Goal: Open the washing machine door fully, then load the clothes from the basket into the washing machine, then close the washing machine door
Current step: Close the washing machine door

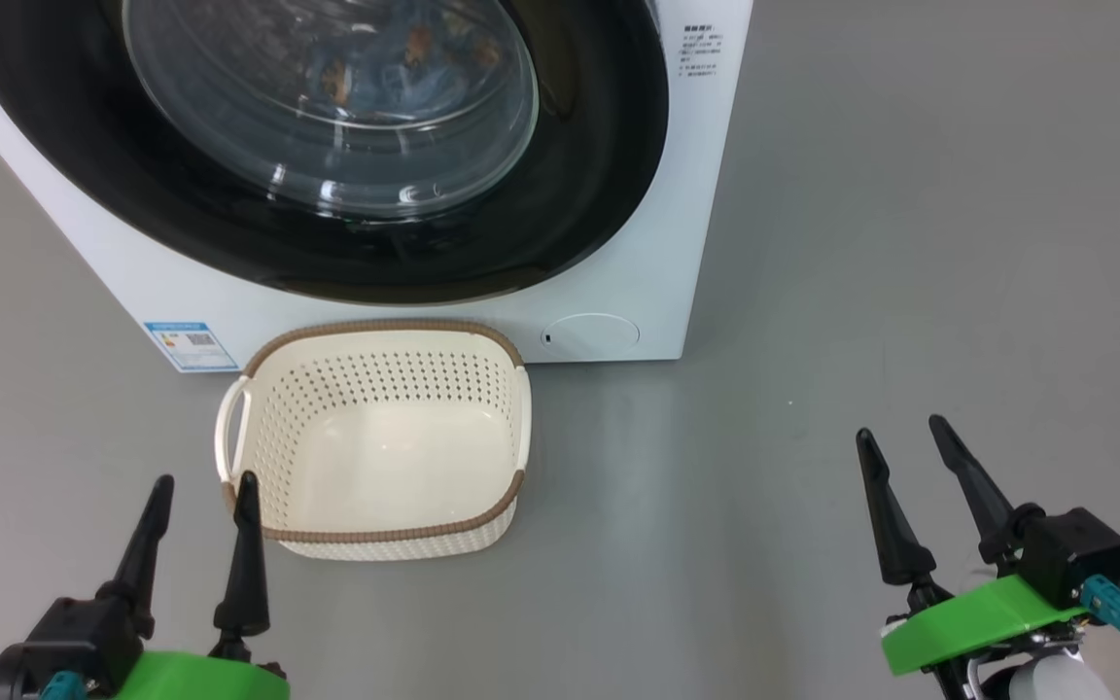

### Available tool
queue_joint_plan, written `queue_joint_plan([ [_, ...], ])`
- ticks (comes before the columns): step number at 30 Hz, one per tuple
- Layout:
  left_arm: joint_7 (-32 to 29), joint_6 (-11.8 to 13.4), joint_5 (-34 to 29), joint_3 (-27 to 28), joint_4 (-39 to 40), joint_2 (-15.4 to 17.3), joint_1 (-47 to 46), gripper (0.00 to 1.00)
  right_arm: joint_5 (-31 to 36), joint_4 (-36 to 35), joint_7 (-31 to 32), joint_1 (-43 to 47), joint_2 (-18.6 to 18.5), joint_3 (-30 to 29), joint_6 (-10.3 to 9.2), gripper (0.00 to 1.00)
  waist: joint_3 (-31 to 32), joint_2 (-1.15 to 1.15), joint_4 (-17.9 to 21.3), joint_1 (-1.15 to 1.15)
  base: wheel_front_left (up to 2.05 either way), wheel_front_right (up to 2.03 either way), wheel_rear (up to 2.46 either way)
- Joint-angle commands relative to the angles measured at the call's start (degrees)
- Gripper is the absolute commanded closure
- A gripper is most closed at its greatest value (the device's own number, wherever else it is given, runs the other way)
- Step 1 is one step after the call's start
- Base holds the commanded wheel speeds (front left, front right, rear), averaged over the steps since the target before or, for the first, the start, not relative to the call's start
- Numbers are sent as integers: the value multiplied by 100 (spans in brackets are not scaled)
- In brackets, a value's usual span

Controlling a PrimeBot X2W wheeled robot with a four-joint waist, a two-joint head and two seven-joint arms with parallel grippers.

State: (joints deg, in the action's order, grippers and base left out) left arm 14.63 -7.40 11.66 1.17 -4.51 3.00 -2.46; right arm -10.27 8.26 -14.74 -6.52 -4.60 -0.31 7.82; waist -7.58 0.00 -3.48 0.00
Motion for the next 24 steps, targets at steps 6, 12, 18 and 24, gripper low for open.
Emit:
queue_joint_plan([
  [6,37,-9,-116,231,266,119,127,0,42,-245,-26,224,28,87,-33,0,196,0,-9,0,0,0,0],
  [12,37,-9,-157,236,357,99,322,0,101,-342,-26,391,53,85,-33,0,304,0,33,0,0,0,0],
  [18,37,-9,-209,220,436,90,494,0,132,-386,-26,510,86,77,-33,0,389,0,89,0,0,0,0],
  [24,37,-9,-300,222,566,73,664,0,154,-385,-26,593,108,14,-33,0,453,0,129,0,0,0,0],
])
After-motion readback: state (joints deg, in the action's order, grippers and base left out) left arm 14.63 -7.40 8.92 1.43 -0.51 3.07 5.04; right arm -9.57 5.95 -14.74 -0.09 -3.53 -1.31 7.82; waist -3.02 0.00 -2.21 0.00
